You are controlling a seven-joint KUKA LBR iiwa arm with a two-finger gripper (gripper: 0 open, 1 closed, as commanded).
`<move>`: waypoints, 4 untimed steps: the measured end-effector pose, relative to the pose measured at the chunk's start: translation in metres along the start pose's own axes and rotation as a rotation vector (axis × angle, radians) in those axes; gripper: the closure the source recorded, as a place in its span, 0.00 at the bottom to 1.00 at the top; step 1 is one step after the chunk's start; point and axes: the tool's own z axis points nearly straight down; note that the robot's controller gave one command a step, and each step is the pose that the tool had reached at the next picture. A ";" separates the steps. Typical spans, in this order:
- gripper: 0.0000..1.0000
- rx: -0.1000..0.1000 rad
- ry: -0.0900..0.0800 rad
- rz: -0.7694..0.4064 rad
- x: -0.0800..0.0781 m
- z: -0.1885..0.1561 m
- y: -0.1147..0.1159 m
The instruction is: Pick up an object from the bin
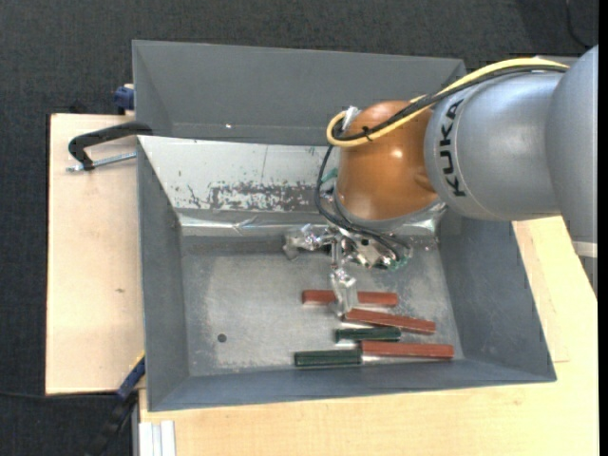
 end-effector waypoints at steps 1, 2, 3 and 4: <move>0.00 -0.003 0.000 -0.020 0.030 0.002 -0.008; 1.00 -0.002 0.000 -0.103 0.049 0.004 0.009; 1.00 -0.002 -0.001 -0.103 0.049 0.004 0.009; 1.00 0.000 -0.002 -0.078 0.056 -0.113 0.013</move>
Offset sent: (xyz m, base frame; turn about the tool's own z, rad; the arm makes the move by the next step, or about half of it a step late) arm -0.0477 -0.0196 -0.0060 -0.1042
